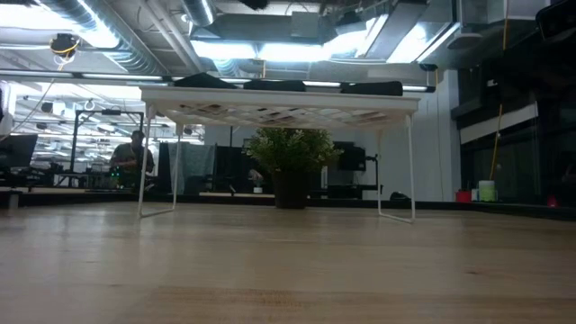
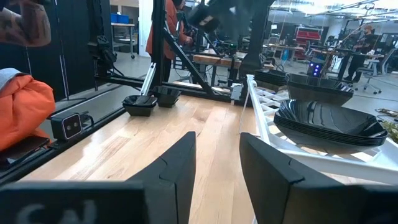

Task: Pick & Place Mini shaped plates
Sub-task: Stack the black distorted square plate on top of the black distorted square plate on the shelf

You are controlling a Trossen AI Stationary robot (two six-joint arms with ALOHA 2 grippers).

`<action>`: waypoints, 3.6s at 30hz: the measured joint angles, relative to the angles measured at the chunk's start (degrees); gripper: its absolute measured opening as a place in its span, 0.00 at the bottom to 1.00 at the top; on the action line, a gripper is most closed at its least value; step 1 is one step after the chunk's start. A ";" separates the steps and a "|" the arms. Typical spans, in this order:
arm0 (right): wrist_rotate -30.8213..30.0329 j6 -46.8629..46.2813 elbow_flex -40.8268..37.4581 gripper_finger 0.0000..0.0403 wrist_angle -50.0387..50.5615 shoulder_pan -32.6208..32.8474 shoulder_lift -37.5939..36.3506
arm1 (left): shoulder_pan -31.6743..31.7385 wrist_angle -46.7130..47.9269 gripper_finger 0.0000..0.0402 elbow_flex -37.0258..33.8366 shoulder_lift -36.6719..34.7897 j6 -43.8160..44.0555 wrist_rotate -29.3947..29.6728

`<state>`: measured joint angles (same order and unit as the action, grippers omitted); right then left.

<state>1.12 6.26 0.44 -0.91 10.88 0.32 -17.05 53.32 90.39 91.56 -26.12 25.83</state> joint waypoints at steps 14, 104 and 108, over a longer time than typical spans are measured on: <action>0.01 0.00 0.00 0.31 0.01 0.00 0.00 | -11.65 11.00 0.15 0.00 -0.56 20.62 -0.35; -0.01 0.02 -0.01 0.31 0.01 0.00 0.00 | -43.70 12.25 0.32 -0.02 20.03 111.06 -16.96; -0.01 0.02 0.01 0.31 0.00 -0.01 0.00 | -43.80 12.24 0.37 -0.02 20.03 111.03 -16.96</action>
<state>1.10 6.28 0.45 -0.91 10.87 0.32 -60.85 65.56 90.37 111.59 84.90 8.86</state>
